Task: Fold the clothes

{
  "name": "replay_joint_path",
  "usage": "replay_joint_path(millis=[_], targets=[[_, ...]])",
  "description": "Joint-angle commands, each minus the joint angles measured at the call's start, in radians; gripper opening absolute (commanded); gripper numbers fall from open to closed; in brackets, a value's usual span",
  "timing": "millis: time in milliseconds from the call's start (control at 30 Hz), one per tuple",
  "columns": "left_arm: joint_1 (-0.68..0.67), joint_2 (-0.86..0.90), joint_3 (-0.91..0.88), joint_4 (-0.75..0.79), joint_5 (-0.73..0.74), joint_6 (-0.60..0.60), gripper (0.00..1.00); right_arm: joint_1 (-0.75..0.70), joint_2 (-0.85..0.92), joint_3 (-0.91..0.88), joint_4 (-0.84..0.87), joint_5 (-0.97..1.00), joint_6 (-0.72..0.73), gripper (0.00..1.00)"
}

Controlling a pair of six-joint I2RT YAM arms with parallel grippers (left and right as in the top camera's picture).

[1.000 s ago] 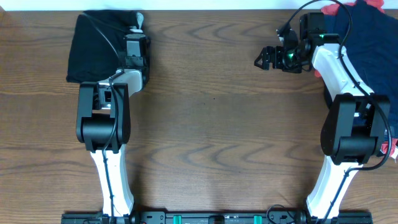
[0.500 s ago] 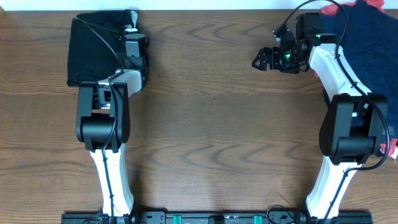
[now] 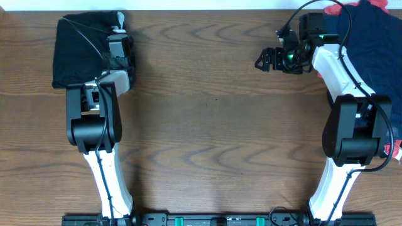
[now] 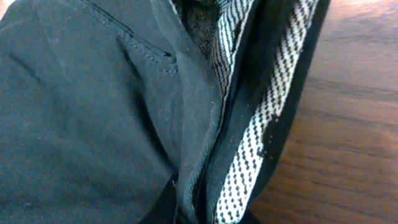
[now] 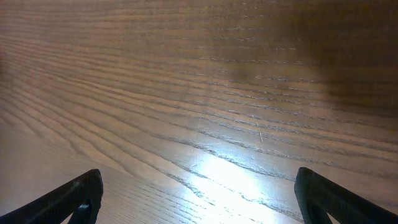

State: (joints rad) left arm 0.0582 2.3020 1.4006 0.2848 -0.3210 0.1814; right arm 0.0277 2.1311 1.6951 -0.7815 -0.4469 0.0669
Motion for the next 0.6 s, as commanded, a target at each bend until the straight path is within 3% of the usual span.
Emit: replay_joint_path(millis=[0, 567], targets=[[0.006, 0.086, -0.039, -0.043, -0.001, 0.032, 0.06, 0.008, 0.003, 0.016, 0.0, 0.01, -0.012, 0.96], [-0.076, 0.086, -0.039, -0.114, -0.002, 0.061, 0.06, 0.011, 0.003, 0.016, 0.0, 0.018, -0.013, 0.96]])
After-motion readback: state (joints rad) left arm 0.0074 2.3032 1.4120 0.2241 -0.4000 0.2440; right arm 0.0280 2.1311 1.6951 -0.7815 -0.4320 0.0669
